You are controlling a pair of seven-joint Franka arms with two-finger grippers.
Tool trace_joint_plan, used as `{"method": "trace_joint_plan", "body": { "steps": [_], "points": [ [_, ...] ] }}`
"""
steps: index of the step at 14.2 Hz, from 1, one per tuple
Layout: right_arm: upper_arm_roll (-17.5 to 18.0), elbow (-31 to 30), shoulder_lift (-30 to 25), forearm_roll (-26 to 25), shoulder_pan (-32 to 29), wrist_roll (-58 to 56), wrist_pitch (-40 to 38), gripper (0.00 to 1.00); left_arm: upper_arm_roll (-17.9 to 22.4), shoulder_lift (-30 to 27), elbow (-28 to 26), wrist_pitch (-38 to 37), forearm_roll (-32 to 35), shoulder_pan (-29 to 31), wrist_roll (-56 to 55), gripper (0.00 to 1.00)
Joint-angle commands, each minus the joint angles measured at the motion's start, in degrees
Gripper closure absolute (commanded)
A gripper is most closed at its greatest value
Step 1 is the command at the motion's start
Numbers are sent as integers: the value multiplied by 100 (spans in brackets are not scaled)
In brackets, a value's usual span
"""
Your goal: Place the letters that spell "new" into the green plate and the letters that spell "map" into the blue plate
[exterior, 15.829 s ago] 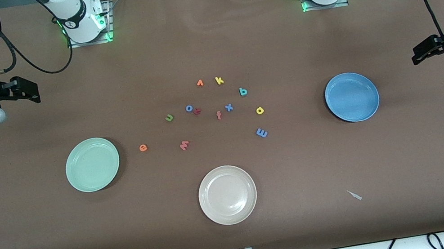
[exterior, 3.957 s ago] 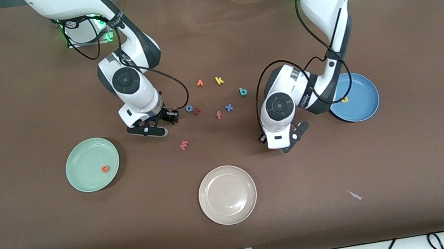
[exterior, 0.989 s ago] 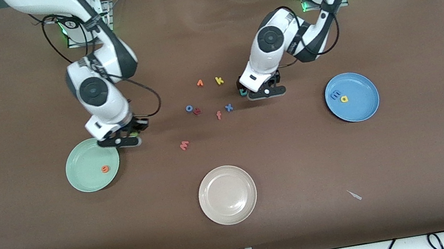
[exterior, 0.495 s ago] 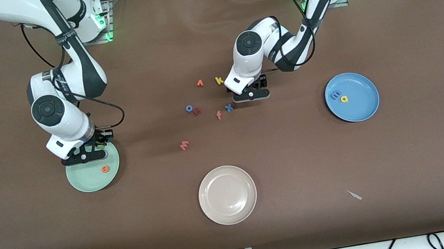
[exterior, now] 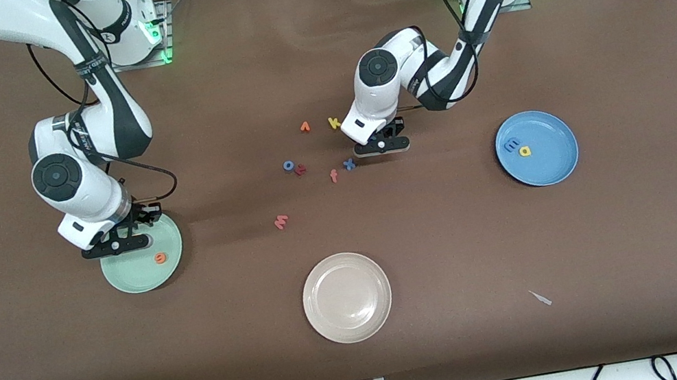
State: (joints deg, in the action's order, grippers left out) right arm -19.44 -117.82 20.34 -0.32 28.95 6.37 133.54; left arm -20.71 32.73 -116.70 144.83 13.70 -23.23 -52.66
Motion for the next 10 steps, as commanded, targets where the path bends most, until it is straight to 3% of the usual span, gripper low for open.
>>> {"method": "trace_joint_plan", "body": {
  "steps": [1, 2, 4, 6, 10],
  "points": [
    [124, -4, -30, 242, 14, -22, 41, 53, 93, 40, 121, -104, 291, -86, -131, 93],
    [281, 22, -30, 443, 14, 57, 23, 50, 93, 32, 121, -113, 343, -77, -131, 100],
    [537, 162, -13, 594, 75, 529, 41, 47, 111, -47, 200, -366, 353, 19, -44, 100],
    [765, 443, 171, 594, 302, 1397, 23, 47, 50, -91, 594, -1312, 292, 308, 376, 100],
    [801, 988, 645, 568, 1015, 2876, 14, 47, 14, -283, 1009, -2527, -253, 932, 1790, 100]
  ]
}}
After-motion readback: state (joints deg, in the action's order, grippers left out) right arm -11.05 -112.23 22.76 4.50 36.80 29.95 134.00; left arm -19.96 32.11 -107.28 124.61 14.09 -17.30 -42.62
